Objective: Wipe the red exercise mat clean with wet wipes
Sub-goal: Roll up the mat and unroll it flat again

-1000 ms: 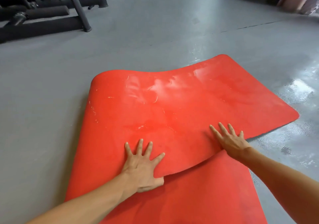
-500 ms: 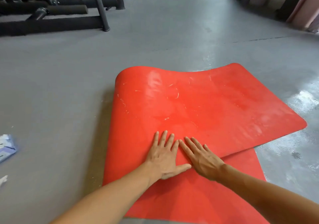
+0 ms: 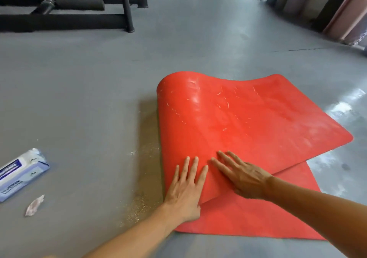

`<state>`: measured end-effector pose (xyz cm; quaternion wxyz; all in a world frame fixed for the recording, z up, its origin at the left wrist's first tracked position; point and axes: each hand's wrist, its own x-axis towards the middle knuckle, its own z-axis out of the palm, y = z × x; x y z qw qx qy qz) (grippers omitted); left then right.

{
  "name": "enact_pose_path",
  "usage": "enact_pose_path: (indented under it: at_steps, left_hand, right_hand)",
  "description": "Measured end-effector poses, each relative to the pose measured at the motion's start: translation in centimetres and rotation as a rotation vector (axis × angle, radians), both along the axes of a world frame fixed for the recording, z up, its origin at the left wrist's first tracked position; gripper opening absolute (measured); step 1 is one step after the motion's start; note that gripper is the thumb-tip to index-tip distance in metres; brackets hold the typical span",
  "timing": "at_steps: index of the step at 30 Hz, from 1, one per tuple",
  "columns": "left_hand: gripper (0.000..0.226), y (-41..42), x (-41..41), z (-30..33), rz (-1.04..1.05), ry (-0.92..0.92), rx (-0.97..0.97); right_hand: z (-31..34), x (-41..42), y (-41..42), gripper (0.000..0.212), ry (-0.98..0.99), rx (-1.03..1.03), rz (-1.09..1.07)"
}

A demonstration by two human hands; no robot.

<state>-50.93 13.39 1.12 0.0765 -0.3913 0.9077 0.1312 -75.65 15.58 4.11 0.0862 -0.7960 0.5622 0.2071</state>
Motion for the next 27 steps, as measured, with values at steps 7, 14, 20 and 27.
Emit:
enact_pose_path:
  at_steps: [7,14,20,27]
  left_hand:
    - [0.119,-0.1,1.6,-2.4,-0.040,0.100,0.000]
    - [0.124,-0.4,0.4,-4.3,0.041,0.215,-0.007]
    - [0.121,0.6,-1.9,-6.2,0.107,0.233,-0.104]
    - [0.114,3.4,1.7,-7.0,0.377,0.288,-0.037]
  right_hand:
    - [-0.8,5.1,1.0,0.104,0.088,-0.026,-0.011]
    - [-1.8,3.9,-1.1,0.076,0.235,0.007,-0.038]
    - [-3.7,1.2,-1.3,0.094,0.140,0.024,-0.005]
    - [-5.7,1.0,-0.8,0.102,-0.034,0.004,0.003]
